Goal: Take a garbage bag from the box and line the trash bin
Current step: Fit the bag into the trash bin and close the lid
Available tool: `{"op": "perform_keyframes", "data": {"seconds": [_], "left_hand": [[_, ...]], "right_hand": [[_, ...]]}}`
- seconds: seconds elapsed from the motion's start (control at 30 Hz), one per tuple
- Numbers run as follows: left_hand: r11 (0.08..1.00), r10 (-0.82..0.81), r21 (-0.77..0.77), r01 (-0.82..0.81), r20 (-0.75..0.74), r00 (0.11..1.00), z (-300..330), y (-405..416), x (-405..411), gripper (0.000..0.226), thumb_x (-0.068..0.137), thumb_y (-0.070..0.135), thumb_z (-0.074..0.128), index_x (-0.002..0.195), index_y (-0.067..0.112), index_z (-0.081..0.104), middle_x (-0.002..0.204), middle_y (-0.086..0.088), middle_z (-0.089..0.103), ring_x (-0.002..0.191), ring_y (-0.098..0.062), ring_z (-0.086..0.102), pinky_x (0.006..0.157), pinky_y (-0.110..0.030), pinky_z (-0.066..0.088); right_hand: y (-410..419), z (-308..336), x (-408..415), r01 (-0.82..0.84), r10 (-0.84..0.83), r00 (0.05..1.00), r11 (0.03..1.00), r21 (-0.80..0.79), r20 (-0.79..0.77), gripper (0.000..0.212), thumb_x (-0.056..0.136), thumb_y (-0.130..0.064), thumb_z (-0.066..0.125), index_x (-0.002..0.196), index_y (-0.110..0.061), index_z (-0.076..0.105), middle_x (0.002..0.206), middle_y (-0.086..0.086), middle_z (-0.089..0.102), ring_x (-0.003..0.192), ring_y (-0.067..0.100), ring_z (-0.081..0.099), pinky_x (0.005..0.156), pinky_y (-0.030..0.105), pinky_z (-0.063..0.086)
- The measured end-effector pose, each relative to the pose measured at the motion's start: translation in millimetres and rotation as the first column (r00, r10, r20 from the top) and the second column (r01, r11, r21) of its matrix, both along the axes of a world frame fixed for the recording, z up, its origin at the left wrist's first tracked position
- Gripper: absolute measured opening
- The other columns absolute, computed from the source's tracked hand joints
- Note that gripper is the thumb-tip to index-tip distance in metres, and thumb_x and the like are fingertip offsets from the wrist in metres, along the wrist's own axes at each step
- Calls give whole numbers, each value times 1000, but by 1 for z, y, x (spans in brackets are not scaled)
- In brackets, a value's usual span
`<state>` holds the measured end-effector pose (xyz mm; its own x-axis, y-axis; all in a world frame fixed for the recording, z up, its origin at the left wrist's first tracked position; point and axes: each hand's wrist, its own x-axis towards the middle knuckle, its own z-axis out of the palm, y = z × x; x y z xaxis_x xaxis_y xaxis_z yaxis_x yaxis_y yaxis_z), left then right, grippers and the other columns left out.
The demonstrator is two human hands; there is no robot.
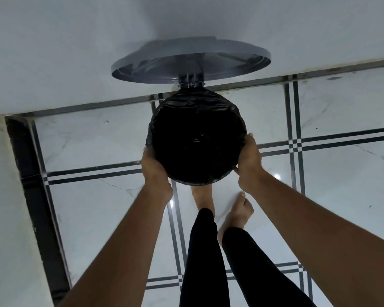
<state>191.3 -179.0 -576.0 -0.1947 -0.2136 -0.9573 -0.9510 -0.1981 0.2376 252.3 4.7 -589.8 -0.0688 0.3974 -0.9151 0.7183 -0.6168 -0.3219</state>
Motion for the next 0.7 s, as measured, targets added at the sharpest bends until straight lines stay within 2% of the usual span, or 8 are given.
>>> {"op": "perform_keyframes", "data": {"seconds": [0.1,0.17,0.27,0.33,0.43,0.5,0.6,0.7], "left_hand": [[999,37,10,-37,27,999,2,-3,-3,70,110,59,25,166,17,37,169,-2,42,157,-25,37,130,-48,18],[993,20,-117,-16,33,999,6,-1,-6,66,110,52,31,163,13,40,166,-6,47,153,-27,44,128,-47,26],[920,-231,-344,189,-86,969,32,8,-11,39,102,34,50,117,3,69,118,-16,74,117,-41,67,98,-47,56],[816,-493,-450,362,-217,843,54,14,-11,23,95,28,58,94,7,67,85,-12,64,93,-37,68,78,-45,55],[653,-743,-588,477,-373,556,149,28,-18,15,96,24,61,83,30,58,82,12,59,77,-3,62,72,-33,53],[593,-804,-664,455,-466,369,168,39,-23,9,99,26,61,95,34,61,98,16,61,93,-6,66,84,-33,56],[513,-855,-788,341,-503,124,185,45,-30,17,102,24,59,117,20,66,113,9,64,108,-17,63,98,-45,54],[470,-877,-833,291,-478,49,196,50,-45,33,104,28,57,133,15,63,131,1,66,125,-20,60,108,-45,48]], "right_hand": [[7,3,4,-92,89,995,991,95,32,54,112,-59,34,144,-25,61,126,-5,63,102,15,57,87,32,42],[9,14,8,-184,178,983,959,214,45,47,107,-58,42,116,-18,64,106,-2,62,89,14,57,73,31,42],[9,41,11,-281,325,944,877,390,-50,38,108,-48,52,87,-17,57,80,-7,57,71,8,55,69,27,41],[9,75,2,-313,392,916,833,456,-88,32,109,-42,58,96,-13,66,84,-3,67,75,1,62,69,21,44],[16,172,-22,-299,466,864,780,550,-190,29,110,-39,59,95,-17,70,84,-10,72,73,-7,64,65,11,44],[22,190,-40,-301,532,820,714,633,-210,27,110,-39,59,91,-22,69,86,-12,71,80,-4,66,71,11,46],[24,206,-59,-300,629,754,586,752,-190,14,109,-39,60,100,-31,66,109,-14,67,108,7,63,87,10,43],[29,203,-71,-334,701,692,524,783,-174,26,110,-43,58,127,-25,68,132,-11,63,128,11,57,97,5,36]]}}
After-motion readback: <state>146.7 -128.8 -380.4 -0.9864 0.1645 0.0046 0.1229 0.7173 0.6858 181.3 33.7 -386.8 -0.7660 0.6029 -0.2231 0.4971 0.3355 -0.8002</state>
